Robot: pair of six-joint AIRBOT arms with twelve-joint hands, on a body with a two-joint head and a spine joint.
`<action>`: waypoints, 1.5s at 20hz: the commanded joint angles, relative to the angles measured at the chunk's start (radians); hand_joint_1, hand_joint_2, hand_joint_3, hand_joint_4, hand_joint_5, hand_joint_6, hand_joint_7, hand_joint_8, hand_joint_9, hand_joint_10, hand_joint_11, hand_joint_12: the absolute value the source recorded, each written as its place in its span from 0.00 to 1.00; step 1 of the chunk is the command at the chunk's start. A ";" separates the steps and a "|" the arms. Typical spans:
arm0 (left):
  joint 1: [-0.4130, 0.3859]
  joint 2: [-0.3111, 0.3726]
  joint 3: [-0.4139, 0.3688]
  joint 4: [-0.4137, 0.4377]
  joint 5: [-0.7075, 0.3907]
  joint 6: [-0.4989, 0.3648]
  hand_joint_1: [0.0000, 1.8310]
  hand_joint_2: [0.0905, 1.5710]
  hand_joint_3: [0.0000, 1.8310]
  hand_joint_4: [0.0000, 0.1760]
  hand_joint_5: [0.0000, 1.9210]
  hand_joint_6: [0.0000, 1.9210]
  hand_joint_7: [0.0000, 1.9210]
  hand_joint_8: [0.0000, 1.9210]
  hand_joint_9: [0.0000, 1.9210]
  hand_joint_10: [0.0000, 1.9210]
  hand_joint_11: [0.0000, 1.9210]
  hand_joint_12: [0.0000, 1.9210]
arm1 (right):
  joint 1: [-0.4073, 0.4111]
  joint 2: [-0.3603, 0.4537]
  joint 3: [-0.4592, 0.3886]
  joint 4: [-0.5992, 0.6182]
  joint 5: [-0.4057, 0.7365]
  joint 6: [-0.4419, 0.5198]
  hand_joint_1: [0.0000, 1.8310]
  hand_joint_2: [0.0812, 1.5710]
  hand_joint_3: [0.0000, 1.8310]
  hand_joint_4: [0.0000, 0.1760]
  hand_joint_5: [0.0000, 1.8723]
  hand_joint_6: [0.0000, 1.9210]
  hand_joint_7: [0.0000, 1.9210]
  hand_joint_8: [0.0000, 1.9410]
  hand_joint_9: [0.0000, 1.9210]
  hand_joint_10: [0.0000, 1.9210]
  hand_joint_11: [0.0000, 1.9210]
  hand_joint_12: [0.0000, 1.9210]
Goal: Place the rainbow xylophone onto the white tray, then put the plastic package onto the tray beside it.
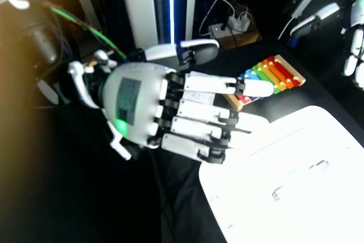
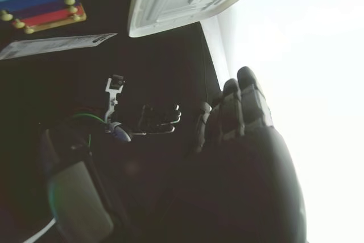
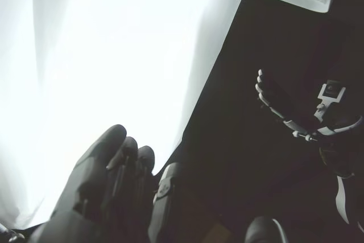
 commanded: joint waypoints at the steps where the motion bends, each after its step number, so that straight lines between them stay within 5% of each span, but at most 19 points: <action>1: -0.013 -0.001 -0.008 -0.013 -0.063 -0.008 0.25 0.41 0.00 0.28 0.00 0.00 0.00 0.00 0.00 0.00 0.05 0.05 | 0.005 -0.002 0.007 0.036 0.113 0.008 0.26 0.59 0.00 0.86 0.22 0.00 0.14 0.00 0.11 0.00 0.00 0.45; 2: -0.013 -0.001 -0.015 0.007 -0.051 -0.012 0.24 0.42 0.00 0.35 0.00 0.00 0.00 0.00 0.00 0.00 0.03 0.04 | 0.005 -0.003 0.007 0.036 0.113 0.008 0.26 0.59 0.00 0.94 0.22 0.00 0.14 0.00 0.12 0.00 0.00 0.45; 4: -0.013 -0.006 -0.021 0.074 -0.030 -0.057 0.27 0.44 0.01 0.40 0.00 0.00 0.01 0.00 0.00 0.00 0.03 0.04 | 0.005 -0.003 0.007 0.036 0.113 0.008 0.25 0.58 0.00 0.94 0.21 0.00 0.13 0.00 0.12 0.00 0.00 0.47; 5: -0.013 -0.008 -0.022 0.099 -0.022 -0.077 0.28 0.44 0.01 0.53 0.00 0.00 0.02 0.01 0.01 0.00 0.04 0.04 | 0.005 -0.004 0.007 0.036 0.113 0.008 0.25 0.58 0.00 0.87 0.20 0.00 0.13 0.00 0.12 0.00 0.00 0.48; 6: -0.013 -0.009 -0.025 0.111 -0.016 -0.082 0.25 0.43 0.00 0.50 0.00 0.00 0.00 0.00 0.00 0.00 0.02 0.03 | 0.005 -0.004 0.007 0.036 0.113 0.008 0.25 0.57 0.00 0.90 0.20 0.00 0.13 0.00 0.12 0.00 0.00 0.48; 7: -0.014 -0.009 -0.029 0.117 -0.012 -0.082 0.23 0.43 0.00 0.65 0.00 0.00 0.00 0.00 0.00 0.00 0.00 0.01 | 0.005 -0.004 0.007 0.036 0.113 0.008 0.25 0.57 0.00 0.91 0.20 0.00 0.13 0.00 0.12 0.00 0.00 0.47; 12: 0.004 -0.007 -0.049 0.121 -0.012 -0.081 0.28 0.39 0.00 0.41 0.00 0.00 0.00 0.00 0.00 0.00 0.00 0.00 | 0.004 -0.005 0.006 0.036 0.113 0.008 0.27 0.57 0.00 0.95 0.22 0.00 0.13 0.00 0.12 0.00 0.00 0.43; 14: 0.008 -0.008 -0.061 0.121 -0.005 -0.065 0.30 0.41 0.00 0.49 0.00 0.00 0.00 0.00 0.00 0.00 0.00 0.00 | 0.004 -0.008 0.006 0.036 0.113 0.008 0.28 0.57 0.00 0.87 0.22 0.00 0.14 0.00 0.12 0.00 0.00 0.43; 16: 0.010 -0.011 -0.077 0.121 0.008 -0.032 0.31 0.42 0.01 0.45 0.00 0.00 0.00 0.00 0.00 0.00 0.00 0.00 | 0.004 -0.011 0.006 0.036 0.113 0.009 0.27 0.57 0.00 0.83 0.22 0.00 0.14 0.00 0.13 0.00 0.00 0.43; 17: 0.012 -0.014 -0.080 0.120 0.010 -0.025 0.31 0.44 0.01 0.33 0.00 0.00 0.00 0.00 0.00 0.00 0.00 0.00 | 0.004 -0.011 0.006 0.036 0.113 0.009 0.27 0.57 0.00 0.84 0.22 0.00 0.14 0.00 0.12 0.00 0.00 0.43; 19: 0.027 -0.026 -0.080 0.109 0.008 -0.017 0.29 0.43 0.01 0.36 0.00 0.00 0.00 0.00 0.00 0.00 0.02 0.01 | 0.004 -0.011 0.006 0.036 0.113 0.010 0.28 0.57 0.00 0.88 0.21 0.00 0.14 0.00 0.10 0.00 0.00 0.42; 21: 0.051 -0.033 -0.081 0.078 0.001 0.003 0.28 0.42 0.00 0.27 0.00 0.00 0.00 0.00 0.00 0.00 0.02 0.01 | 0.004 -0.012 0.006 0.036 0.113 0.010 0.28 0.57 0.00 0.89 0.21 0.00 0.15 0.00 0.11 0.00 0.00 0.44; 22: 0.062 -0.036 -0.081 0.068 -0.003 0.005 0.28 0.41 0.00 0.31 0.00 0.00 0.00 0.00 0.00 0.00 0.02 0.01 | 0.004 -0.013 0.006 0.036 0.113 0.010 0.28 0.56 0.00 0.89 0.22 0.00 0.15 0.00 0.11 0.00 0.00 0.45; 23: 0.070 -0.039 -0.082 0.068 -0.001 0.005 0.27 0.41 0.00 0.47 0.00 0.00 0.00 0.00 0.00 0.00 0.02 0.01 | 0.004 -0.013 0.006 0.036 0.113 0.010 0.29 0.55 0.00 0.94 0.22 0.00 0.16 0.00 0.11 0.00 0.00 0.45; 24: 0.075 -0.041 -0.083 0.070 0.000 0.006 0.27 0.40 0.00 0.48 0.00 0.00 0.00 0.00 0.00 0.00 0.02 0.01 | 0.004 -0.014 0.006 0.036 0.113 0.010 0.29 0.54 0.00 0.97 0.21 0.00 0.16 0.00 0.11 0.00 0.00 0.43; 25: 0.081 -0.043 -0.085 0.074 0.003 0.006 0.25 0.41 0.00 0.30 0.00 0.00 0.00 0.00 0.00 0.00 0.02 0.01 | 0.004 -0.014 0.006 0.036 0.113 0.010 0.30 0.54 0.00 0.97 0.22 0.00 0.16 0.00 0.10 0.00 0.00 0.43; 26: 0.085 -0.043 -0.087 0.075 0.004 0.006 0.25 0.41 0.00 0.26 0.00 0.00 0.00 0.00 0.00 0.00 0.01 0.00 | 0.004 -0.014 0.006 0.036 0.113 0.010 0.31 0.54 0.00 0.96 0.22 0.00 0.16 0.00 0.10 0.00 0.00 0.43; 27: 0.091 -0.043 -0.089 0.075 0.004 0.005 0.25 0.40 0.00 0.39 0.00 0.00 0.00 0.00 0.00 0.00 0.00 0.00 | 0.004 -0.014 0.006 0.036 0.113 0.010 0.30 0.55 0.00 0.88 0.21 0.00 0.16 0.00 0.11 0.00 0.00 0.43; 30: 0.113 -0.041 -0.095 0.075 -0.001 -0.005 0.23 0.41 0.00 0.23 0.00 0.00 0.00 0.00 0.00 0.00 0.02 0.01 | 0.004 -0.015 0.006 0.036 0.113 0.010 0.30 0.55 0.00 0.93 0.21 0.00 0.16 0.00 0.11 0.00 0.00 0.43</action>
